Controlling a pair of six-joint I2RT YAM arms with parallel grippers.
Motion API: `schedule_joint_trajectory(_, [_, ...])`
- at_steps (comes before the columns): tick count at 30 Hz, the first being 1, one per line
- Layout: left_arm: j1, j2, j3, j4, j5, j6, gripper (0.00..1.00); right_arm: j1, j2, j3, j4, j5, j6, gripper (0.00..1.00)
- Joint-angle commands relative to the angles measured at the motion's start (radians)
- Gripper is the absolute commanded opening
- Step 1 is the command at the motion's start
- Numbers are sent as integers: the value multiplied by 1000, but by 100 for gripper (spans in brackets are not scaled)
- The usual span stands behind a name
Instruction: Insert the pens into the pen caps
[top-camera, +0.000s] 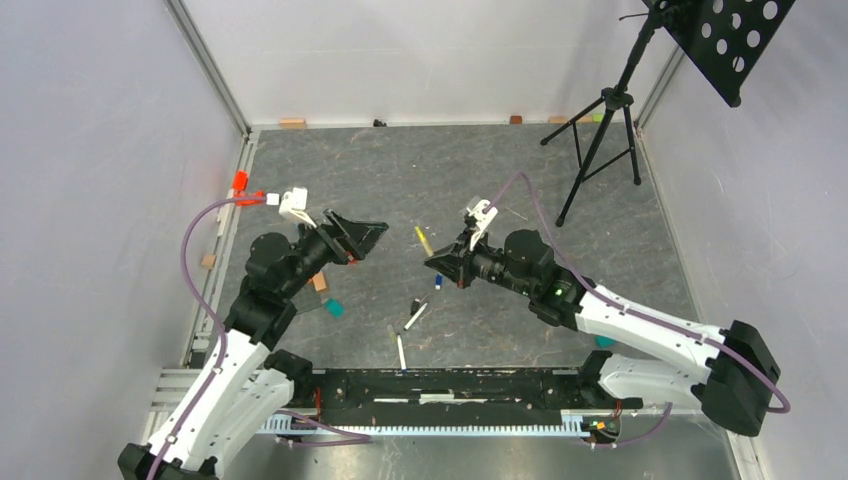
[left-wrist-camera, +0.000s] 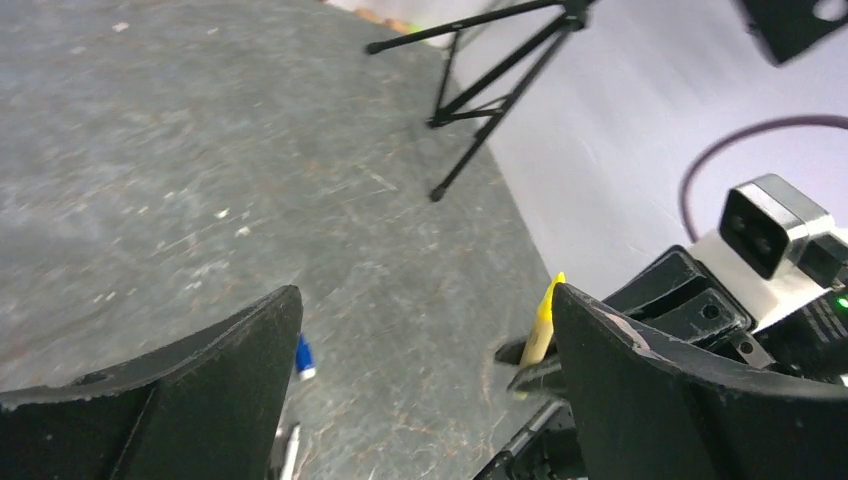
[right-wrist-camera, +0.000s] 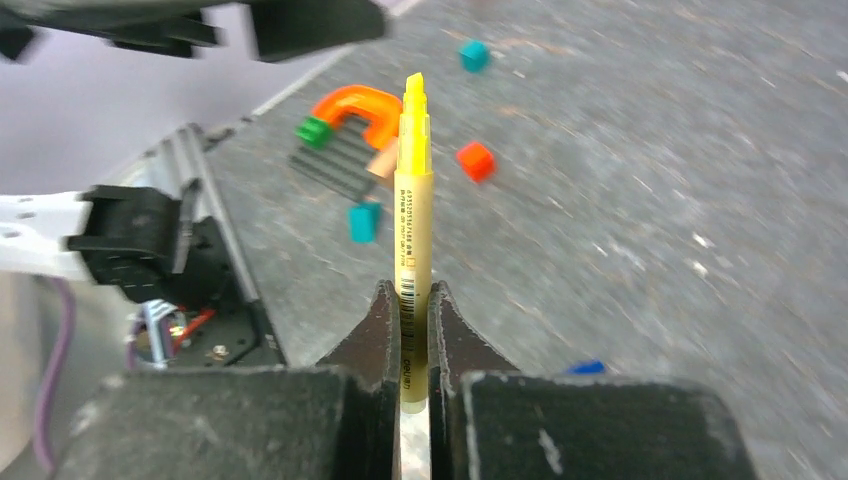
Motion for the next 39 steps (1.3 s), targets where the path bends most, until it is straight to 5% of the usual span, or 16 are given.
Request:
schedule_joint_trajectory(1, [14,-1,89,-300,-95,51,100,-57,-69,-23,-197,171,-13,0])
schedule_joint_trajectory(7, [-19,16,118,-720,-233,-20,100,-79,-145,-31,-412,361,-56,0])
schedule_joint_trajectory(12, [-139,58,80,-838,-395,-163,89,-79,-226,-60,-471,482,-52,0])
schedule_joint_trajectory(21, [-486,294,58,-809,-644,-392,81,-79,-228,-84,-493,495,-42,0])
schedule_joint_trajectory(39, [-653,588,49,-700,-756,-651,56,-78,-267,-175,-459,478,-53,0])
